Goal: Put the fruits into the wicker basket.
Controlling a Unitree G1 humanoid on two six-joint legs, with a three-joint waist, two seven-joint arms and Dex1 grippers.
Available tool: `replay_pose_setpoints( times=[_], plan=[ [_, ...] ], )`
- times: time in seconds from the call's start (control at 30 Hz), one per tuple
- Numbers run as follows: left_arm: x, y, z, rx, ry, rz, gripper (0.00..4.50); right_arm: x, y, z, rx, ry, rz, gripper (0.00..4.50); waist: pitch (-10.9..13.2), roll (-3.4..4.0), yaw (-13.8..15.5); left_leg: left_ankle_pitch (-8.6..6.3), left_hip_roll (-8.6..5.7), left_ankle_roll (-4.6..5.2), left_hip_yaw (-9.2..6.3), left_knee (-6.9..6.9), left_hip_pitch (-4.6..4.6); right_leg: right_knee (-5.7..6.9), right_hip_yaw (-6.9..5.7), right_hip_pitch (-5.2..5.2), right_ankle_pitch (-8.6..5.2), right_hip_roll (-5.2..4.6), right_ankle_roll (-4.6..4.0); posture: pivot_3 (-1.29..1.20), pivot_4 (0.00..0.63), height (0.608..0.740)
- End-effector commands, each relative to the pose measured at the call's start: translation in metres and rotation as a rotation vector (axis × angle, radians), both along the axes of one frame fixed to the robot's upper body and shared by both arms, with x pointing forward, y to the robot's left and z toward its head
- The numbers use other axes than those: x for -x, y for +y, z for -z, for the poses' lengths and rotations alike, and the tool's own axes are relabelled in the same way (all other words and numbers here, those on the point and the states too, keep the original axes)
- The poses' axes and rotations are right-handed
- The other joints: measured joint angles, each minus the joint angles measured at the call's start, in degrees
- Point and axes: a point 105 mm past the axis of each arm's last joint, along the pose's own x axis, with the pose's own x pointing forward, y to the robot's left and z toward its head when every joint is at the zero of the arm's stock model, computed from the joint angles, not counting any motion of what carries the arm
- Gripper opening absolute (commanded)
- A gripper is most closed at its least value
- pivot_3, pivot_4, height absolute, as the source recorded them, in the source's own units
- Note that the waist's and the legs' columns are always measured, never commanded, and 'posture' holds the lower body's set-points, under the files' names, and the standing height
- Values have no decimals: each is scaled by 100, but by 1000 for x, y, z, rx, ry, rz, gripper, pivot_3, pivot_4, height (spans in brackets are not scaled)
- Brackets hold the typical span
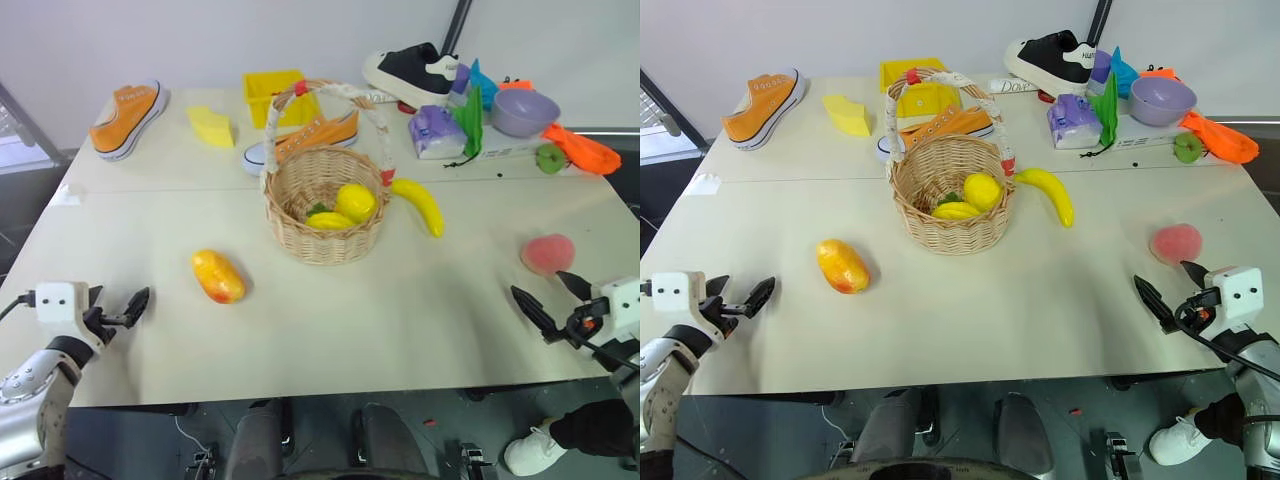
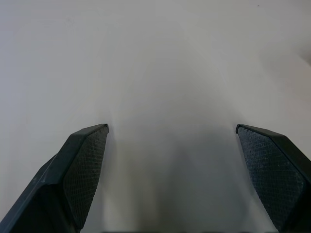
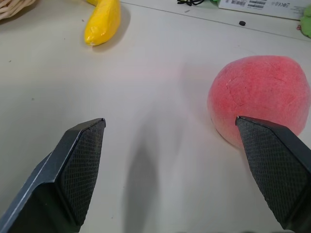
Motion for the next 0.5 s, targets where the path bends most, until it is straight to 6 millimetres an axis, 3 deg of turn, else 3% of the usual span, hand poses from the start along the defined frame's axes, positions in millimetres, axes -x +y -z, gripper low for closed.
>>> replay_pose_setpoints(
  times=[0.03,0.3,0.5],
  plan=[
    [0,3,-16,-42,-54,-1,4500,0,4,-10,10,-37,-14,4468,0,0,0,0,0,0,0,0,0,0,0,0,0,0,0,0,150,733],
    [-5,-1,-19,-52,-57,25,4500,0,18,-14,16,-18,-96,4468,0,0,-1,0,0,0,0,0,0,0,0,0,0,0,0,0,150,733],
    [-13,-22,-40,-9,-132,102,4500,-1,67,-24,-20,28,-335,4468,-1,0,0,0,0,1,0,1,-1,1,0,9,0,0,0,0,150,733]
  ],
)
